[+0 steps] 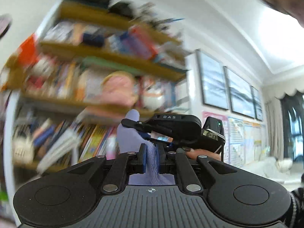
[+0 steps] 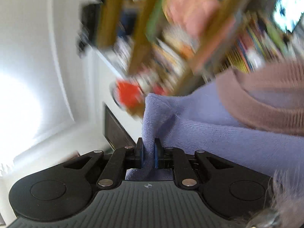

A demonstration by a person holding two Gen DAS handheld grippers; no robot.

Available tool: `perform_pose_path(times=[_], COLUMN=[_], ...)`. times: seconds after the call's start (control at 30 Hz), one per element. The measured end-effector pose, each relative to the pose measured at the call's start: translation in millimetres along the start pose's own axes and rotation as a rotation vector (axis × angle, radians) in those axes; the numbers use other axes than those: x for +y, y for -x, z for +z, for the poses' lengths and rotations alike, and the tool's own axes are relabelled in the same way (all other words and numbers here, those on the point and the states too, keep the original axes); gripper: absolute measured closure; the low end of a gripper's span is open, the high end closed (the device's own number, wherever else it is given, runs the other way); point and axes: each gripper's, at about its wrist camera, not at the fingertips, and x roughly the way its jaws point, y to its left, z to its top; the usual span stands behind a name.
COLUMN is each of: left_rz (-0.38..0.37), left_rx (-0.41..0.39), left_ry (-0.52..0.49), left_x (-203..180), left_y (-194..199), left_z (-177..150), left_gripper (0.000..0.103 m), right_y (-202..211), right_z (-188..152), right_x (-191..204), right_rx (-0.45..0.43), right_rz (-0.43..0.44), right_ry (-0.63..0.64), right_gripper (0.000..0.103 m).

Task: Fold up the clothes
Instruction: 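Lift the sweater with both grippers and shake it open above the table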

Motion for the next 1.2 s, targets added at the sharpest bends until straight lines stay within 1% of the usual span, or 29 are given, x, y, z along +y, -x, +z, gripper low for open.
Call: perform_pose_path(times=[0.03, 0.1, 0.17, 0.2, 0.23, 0.27, 0.3, 0.37, 0.43, 0.47, 0.5, 0.53, 0.57, 0.63, 0.67, 0.7, 0.73, 0.77, 0.8, 0.83, 0.9, 0.97, 1.07, 1.1, 1.17, 1.2], left_rz=[0.027, 0.097, 0.205, 0.262, 0.315, 0.368, 0.391, 0.427, 0.462, 0.48, 0.473, 0.467, 0.464, 0.459, 0.449, 0.439, 0.428, 0.417, 0.407, 0.396, 0.375, 0.344, 0.271, 0.241, 0.171, 0.137], left_rx=[0.057, 0.199, 0.383, 0.457, 0.507, 0.553, 0.575, 0.613, 0.65, 0.669, 0.663, 0.648, 0.634, 0.619, 0.624, 0.632, 0.639, 0.647, 0.654, 0.662, 0.676, 0.712, 0.751, 0.764, 0.79, 0.8], left_ry=[0.033, 0.094, 0.178, 0.212, 0.23, 0.246, 0.246, 0.239, 0.232, 0.229, 0.23, 0.231, 0.23, 0.226, 0.213, 0.198, 0.183, 0.168, 0.153, 0.138, 0.108, 0.11, 0.091, 0.073, 0.015, -0.015], left_x=[14.0, 44.4, 79.0, 93.4, 106.5, 119.5, 126.7, 139.3, 151.8, 158.1, 159.6, 161.7, 163.7, 161.2, 158.4, 155.4, 152.3, 149.3, 146.3, 143.3, 137.3, 130.8, 114.8, 107.9, 89.0, 79.3], left_y=[1.9, 5.2, 7.7, 11.9, 16.7, 21.5, 24.2, 29.0, 33.8, 36.1, 36.8, 37.1, 36.4, 40.6, 38.9, 36.5, 34.2, 31.9, 29.5, 27.2, 22.5, 13.2, -6.6, -14.7, -33.0, -42.2], left_z=[-10.3, -41.6, -84.3, -104.9, -123.3, -141.5, -148.2, -158.1, -167.9, -172.9, -170.8, -166.9, -165.3, -162.7, -163.2, -164.0, -164.8, -165.7, -166.5, -167.3, -168.9, -178.4, -192.8, -197.3, -207.4, -212.3], left_gripper=[0.093, 0.092, 0.093, 0.096, 0.096, 0.096, 0.096, 0.096, 0.095, 0.095, 0.095, 0.092, 0.091, 0.089, 0.087, 0.084, 0.082, 0.081, 0.077, 0.073, 0.071, 0.071, 0.071, 0.071, 0.071, 0.07], right_y=[-11.6, -34.4, -55.6, -65.0, -72.2, -79.8, -86.1, -95.1, -111.1, -122.2, -132.7, -143.7, -155.5, -170.1, -175.3, -179.7, -180.6, -177.7, -172.4, -162.2, -140.1, -108.1, -47.2, -25.0, 21.0, 42.9], right_z=[-15.3, -47.4, -88.5, -112.2, -131.8, -148.8, -164.0, -184.3, -188.9, -189.2, -190.1, -192.2, -195.7, -201.9, -206.4, -210.5, -212.8, -213.6, -213.6, -212.3, -209.9, -209.8, -216.6, -220.4, -227.8, -231.5], right_x=[-11.4, -35.0, -64.4, -79.3, -90.0, -101.4, -111.5, -124.4, -126.6, -122.2, -116.3, -111.5, -109.3, -112.7, -116.1, -119.7, -122.5, -122.5, -122.5, -122.4, -122.5, -124.5, -131.8, -133.8, -136.3, -135.3], right_rx=[0.053, 0.161, 0.282, 0.346, 0.396, 0.442, 0.477, 0.493, 0.489, 0.495, 0.505, 0.513, 0.518, 0.532, 0.54, 0.55, 0.56, 0.557, 0.551, 0.541, 0.523, 0.524, 0.583, 0.608, 0.652, 0.666], right_rz=[-0.056, -0.171, -0.311, -0.381, -0.437, -0.493, -0.534, -0.547, -0.542, -0.543, -0.542, -0.54, -0.534, -0.524, -0.522, -0.525, -0.537, -0.545, -0.549, -0.543, -0.539, -0.586, -0.739, -0.799, -0.912, -0.95], right_ry=[-0.016, -0.047, -0.064, -0.067, -0.066, -0.061, -0.062, -0.093, -0.121, -0.096, -0.059, -0.026, -0.001, 0.026, 0.035, 0.046, 0.06, 0.074, 0.083, 0.081, 0.079, 0.094, 0.167, 0.189, 0.213, 0.216], right_gripper=[0.092, 0.092, 0.092, 0.092, 0.092, 0.092, 0.092, 0.092, 0.092, 0.092, 0.092, 0.092, 0.092, 0.092, 0.087, 0.078, 0.071, 0.061, 0.06, 0.059, 0.059, 0.059, 0.06, 0.062, 0.063, 0.063])
